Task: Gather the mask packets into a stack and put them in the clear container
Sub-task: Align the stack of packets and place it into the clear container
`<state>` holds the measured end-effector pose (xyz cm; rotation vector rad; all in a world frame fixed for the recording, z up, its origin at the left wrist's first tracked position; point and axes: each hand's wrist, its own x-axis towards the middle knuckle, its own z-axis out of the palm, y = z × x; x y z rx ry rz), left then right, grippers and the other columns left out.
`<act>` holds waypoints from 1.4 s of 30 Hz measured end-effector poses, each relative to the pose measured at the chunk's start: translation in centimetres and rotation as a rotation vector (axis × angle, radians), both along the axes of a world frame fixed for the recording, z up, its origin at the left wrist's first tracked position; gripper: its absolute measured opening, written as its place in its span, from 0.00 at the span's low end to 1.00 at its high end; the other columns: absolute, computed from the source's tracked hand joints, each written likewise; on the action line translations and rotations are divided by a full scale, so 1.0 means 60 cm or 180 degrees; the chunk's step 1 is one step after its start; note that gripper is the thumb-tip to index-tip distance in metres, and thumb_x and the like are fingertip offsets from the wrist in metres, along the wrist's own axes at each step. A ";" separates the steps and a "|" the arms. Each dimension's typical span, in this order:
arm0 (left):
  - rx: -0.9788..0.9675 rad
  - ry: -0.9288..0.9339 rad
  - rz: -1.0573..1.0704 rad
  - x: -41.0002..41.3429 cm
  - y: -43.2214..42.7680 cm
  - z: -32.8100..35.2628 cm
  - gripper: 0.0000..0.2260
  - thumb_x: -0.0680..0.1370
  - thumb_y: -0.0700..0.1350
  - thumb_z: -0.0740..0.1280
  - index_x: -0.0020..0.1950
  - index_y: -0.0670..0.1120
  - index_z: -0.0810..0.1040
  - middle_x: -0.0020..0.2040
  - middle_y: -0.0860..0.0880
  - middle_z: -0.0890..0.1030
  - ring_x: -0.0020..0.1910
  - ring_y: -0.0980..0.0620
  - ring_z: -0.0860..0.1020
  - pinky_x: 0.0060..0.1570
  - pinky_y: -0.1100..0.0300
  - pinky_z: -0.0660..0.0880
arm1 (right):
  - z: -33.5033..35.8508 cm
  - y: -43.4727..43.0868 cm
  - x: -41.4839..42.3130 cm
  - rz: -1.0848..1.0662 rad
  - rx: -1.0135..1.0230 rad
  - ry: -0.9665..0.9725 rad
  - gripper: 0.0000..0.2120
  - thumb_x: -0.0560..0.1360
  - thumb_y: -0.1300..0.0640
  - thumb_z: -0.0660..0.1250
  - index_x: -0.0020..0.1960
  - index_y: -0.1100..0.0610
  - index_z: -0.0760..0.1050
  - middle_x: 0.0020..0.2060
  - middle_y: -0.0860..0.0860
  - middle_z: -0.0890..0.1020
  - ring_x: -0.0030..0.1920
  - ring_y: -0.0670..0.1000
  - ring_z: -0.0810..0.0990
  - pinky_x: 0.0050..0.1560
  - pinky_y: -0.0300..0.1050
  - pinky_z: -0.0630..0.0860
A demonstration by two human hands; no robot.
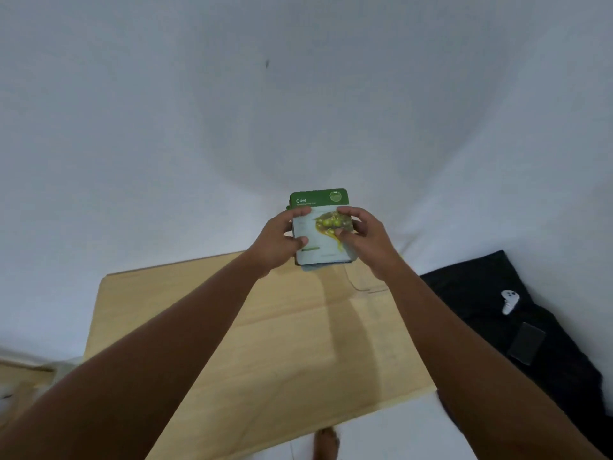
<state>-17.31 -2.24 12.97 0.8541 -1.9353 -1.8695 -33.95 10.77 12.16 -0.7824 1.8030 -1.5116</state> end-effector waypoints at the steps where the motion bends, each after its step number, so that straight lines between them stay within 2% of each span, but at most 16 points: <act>1: 0.0126 0.0017 0.0056 -0.018 0.005 -0.003 0.24 0.76 0.30 0.68 0.67 0.52 0.75 0.64 0.40 0.77 0.60 0.42 0.79 0.47 0.51 0.83 | 0.005 0.008 -0.015 -0.0033 0.0037 -0.0028 0.19 0.75 0.67 0.70 0.62 0.52 0.77 0.56 0.57 0.85 0.52 0.52 0.84 0.53 0.51 0.81; 3: 0.0359 0.0014 0.0081 -0.070 0.024 -0.017 0.24 0.76 0.30 0.69 0.68 0.52 0.75 0.64 0.38 0.77 0.62 0.40 0.79 0.51 0.45 0.82 | 0.001 0.030 -0.059 -0.0110 0.0173 0.0014 0.18 0.76 0.66 0.70 0.63 0.51 0.77 0.56 0.56 0.84 0.53 0.53 0.84 0.52 0.51 0.82; 9: 0.0514 -0.0414 0.0017 -0.190 0.094 -0.095 0.28 0.76 0.28 0.67 0.73 0.47 0.72 0.67 0.40 0.76 0.62 0.43 0.78 0.58 0.41 0.79 | -0.069 0.093 -0.156 -0.0240 0.0807 0.0250 0.20 0.75 0.67 0.67 0.64 0.51 0.76 0.59 0.56 0.82 0.59 0.55 0.82 0.54 0.47 0.81; 14: 0.0381 -0.0704 -0.0008 -0.247 0.123 -0.146 0.28 0.76 0.29 0.67 0.75 0.46 0.70 0.68 0.44 0.76 0.59 0.47 0.78 0.59 0.47 0.79 | -0.121 0.109 -0.199 -0.0077 0.1258 0.0377 0.23 0.74 0.67 0.67 0.64 0.47 0.75 0.60 0.53 0.80 0.57 0.51 0.81 0.60 0.53 0.81; 16: 0.0287 -0.0816 0.0005 -0.264 0.126 -0.160 0.28 0.77 0.30 0.67 0.75 0.46 0.69 0.66 0.45 0.76 0.56 0.51 0.77 0.53 0.59 0.79 | -0.140 0.102 -0.207 -0.0034 0.1377 0.0533 0.24 0.73 0.67 0.67 0.64 0.46 0.75 0.59 0.50 0.80 0.58 0.52 0.80 0.61 0.51 0.79; 18: 0.0210 -0.0949 -0.0010 -0.277 0.126 -0.170 0.29 0.77 0.30 0.67 0.76 0.47 0.67 0.63 0.46 0.76 0.51 0.52 0.77 0.40 0.69 0.77 | -0.152 0.093 -0.208 0.0036 0.1485 0.0656 0.24 0.73 0.67 0.66 0.66 0.48 0.74 0.57 0.48 0.79 0.56 0.51 0.79 0.57 0.43 0.76; 22: 0.0213 -0.1328 -0.0166 -0.298 0.122 -0.193 0.35 0.77 0.29 0.65 0.80 0.49 0.59 0.61 0.46 0.74 0.39 0.58 0.74 0.37 0.64 0.74 | -0.174 0.072 -0.209 0.0301 0.1680 0.0778 0.26 0.74 0.67 0.67 0.70 0.51 0.71 0.58 0.52 0.78 0.53 0.50 0.76 0.53 0.38 0.70; 24: 0.0102 -0.1545 -0.0302 -0.306 0.119 -0.199 0.37 0.77 0.30 0.65 0.81 0.49 0.55 0.63 0.47 0.73 0.44 0.52 0.77 0.39 0.61 0.75 | -0.181 0.062 -0.213 0.0309 0.1783 0.0863 0.26 0.74 0.66 0.68 0.70 0.51 0.71 0.60 0.54 0.79 0.53 0.51 0.76 0.55 0.37 0.71; 26: -0.0140 -0.1869 -0.0564 -0.314 0.119 -0.201 0.37 0.77 0.32 0.63 0.82 0.48 0.49 0.70 0.44 0.71 0.61 0.42 0.76 0.59 0.52 0.76 | -0.187 0.054 -0.215 0.0377 0.1901 0.0991 0.27 0.74 0.64 0.70 0.71 0.51 0.71 0.63 0.54 0.78 0.56 0.53 0.78 0.57 0.36 0.71; 27: -0.0334 -0.2139 -0.0752 -0.318 0.123 -0.201 0.37 0.78 0.33 0.61 0.82 0.46 0.45 0.72 0.41 0.70 0.68 0.40 0.72 0.69 0.47 0.68 | -0.189 0.051 -0.214 0.0484 0.1986 0.1104 0.27 0.74 0.63 0.70 0.71 0.51 0.71 0.64 0.54 0.78 0.59 0.54 0.79 0.59 0.35 0.70; 29: -0.0888 -0.2646 -0.1096 -0.326 0.133 -0.204 0.38 0.79 0.38 0.60 0.80 0.41 0.37 0.72 0.41 0.71 0.72 0.38 0.68 0.76 0.44 0.53 | -0.195 0.046 -0.212 0.0751 0.2161 0.1429 0.27 0.75 0.61 0.70 0.73 0.53 0.70 0.67 0.54 0.78 0.65 0.54 0.77 0.64 0.36 0.68; 32: -0.1422 -0.3330 -0.1395 -0.335 0.152 -0.217 0.41 0.79 0.45 0.62 0.79 0.45 0.33 0.76 0.35 0.61 0.74 0.34 0.63 0.75 0.47 0.57 | -0.202 0.048 -0.206 0.0838 0.2337 0.1400 0.26 0.77 0.65 0.64 0.74 0.54 0.69 0.68 0.56 0.76 0.68 0.56 0.74 0.68 0.41 0.67; 34: -0.1430 -0.3284 -0.1153 -0.335 0.161 -0.227 0.41 0.79 0.43 0.65 0.80 0.45 0.37 0.76 0.31 0.54 0.73 0.33 0.63 0.70 0.49 0.66 | -0.205 0.050 -0.203 0.0761 0.2273 0.1336 0.25 0.77 0.67 0.64 0.73 0.55 0.70 0.66 0.58 0.77 0.66 0.58 0.76 0.67 0.44 0.70; 37: -0.1480 -0.3050 -0.0771 -0.324 0.165 -0.230 0.41 0.75 0.35 0.68 0.80 0.42 0.44 0.75 0.32 0.57 0.71 0.35 0.67 0.63 0.48 0.72 | -0.214 0.053 -0.195 0.0641 0.2097 0.1343 0.24 0.75 0.66 0.69 0.70 0.58 0.73 0.61 0.58 0.81 0.59 0.56 0.81 0.62 0.40 0.73; 40: -0.1926 -0.3275 -0.0991 -0.318 0.166 -0.225 0.42 0.73 0.36 0.70 0.79 0.40 0.46 0.76 0.30 0.54 0.74 0.36 0.64 0.64 0.49 0.71 | -0.219 0.048 -0.191 0.0509 0.2075 0.1208 0.23 0.74 0.66 0.69 0.69 0.58 0.75 0.58 0.57 0.82 0.55 0.55 0.82 0.59 0.40 0.76; 42: -0.2723 -0.3655 -0.1224 -0.315 0.162 -0.217 0.39 0.75 0.43 0.70 0.79 0.38 0.50 0.78 0.30 0.47 0.77 0.36 0.57 0.67 0.47 0.66 | -0.221 0.041 -0.192 0.0169 0.1924 0.0545 0.15 0.77 0.65 0.67 0.63 0.61 0.79 0.51 0.56 0.82 0.45 0.51 0.82 0.48 0.34 0.77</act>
